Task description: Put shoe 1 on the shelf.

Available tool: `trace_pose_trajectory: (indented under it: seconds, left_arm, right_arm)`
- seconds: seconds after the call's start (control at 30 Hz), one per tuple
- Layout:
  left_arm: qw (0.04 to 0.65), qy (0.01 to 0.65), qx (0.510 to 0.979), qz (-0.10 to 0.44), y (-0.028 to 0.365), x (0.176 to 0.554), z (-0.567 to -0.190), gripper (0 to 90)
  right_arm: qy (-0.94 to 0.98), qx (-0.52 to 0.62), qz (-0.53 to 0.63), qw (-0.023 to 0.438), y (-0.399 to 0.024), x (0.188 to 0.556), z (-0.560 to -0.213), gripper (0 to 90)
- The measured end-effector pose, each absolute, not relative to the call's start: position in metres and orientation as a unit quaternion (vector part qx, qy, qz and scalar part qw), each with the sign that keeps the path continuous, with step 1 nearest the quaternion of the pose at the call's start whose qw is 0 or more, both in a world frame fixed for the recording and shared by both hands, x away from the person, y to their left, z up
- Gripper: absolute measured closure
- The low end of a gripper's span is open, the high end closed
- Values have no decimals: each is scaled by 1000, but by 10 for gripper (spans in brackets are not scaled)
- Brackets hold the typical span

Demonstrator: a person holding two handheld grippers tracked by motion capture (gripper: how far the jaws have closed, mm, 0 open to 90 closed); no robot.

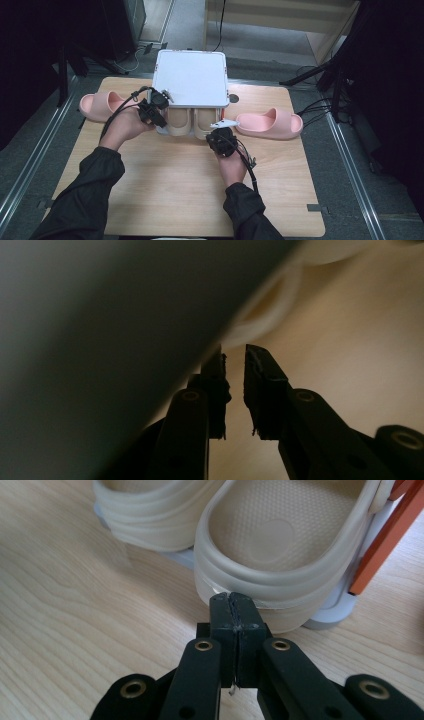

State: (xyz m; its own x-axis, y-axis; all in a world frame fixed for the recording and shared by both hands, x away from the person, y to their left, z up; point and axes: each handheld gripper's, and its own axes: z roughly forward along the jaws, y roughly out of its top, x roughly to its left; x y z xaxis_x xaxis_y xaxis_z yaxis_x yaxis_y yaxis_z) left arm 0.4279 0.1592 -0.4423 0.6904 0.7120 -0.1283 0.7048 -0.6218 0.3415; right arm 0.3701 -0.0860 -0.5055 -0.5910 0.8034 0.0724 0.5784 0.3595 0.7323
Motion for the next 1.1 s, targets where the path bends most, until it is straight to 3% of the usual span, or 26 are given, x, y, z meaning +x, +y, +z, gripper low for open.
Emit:
trace_pose_trajectory:
  seconds: [0.07, 0.23, 1.1]
  left_arm:
    - [224, 382, 896, 1, 161, 426, -444, 853]
    - [308, 357, 882, -14, 158, 416, -417, 856]
    - [349, 356, 867, 8, 174, 404, -388, 819]
  right_arm:
    - [804, 431, 381, 148, -87, 371, -505, 890]
    - [803, 429, 388, 146, -88, 371, -504, 890]
    - [808, 426, 376, 153, -78, 391, -499, 876]
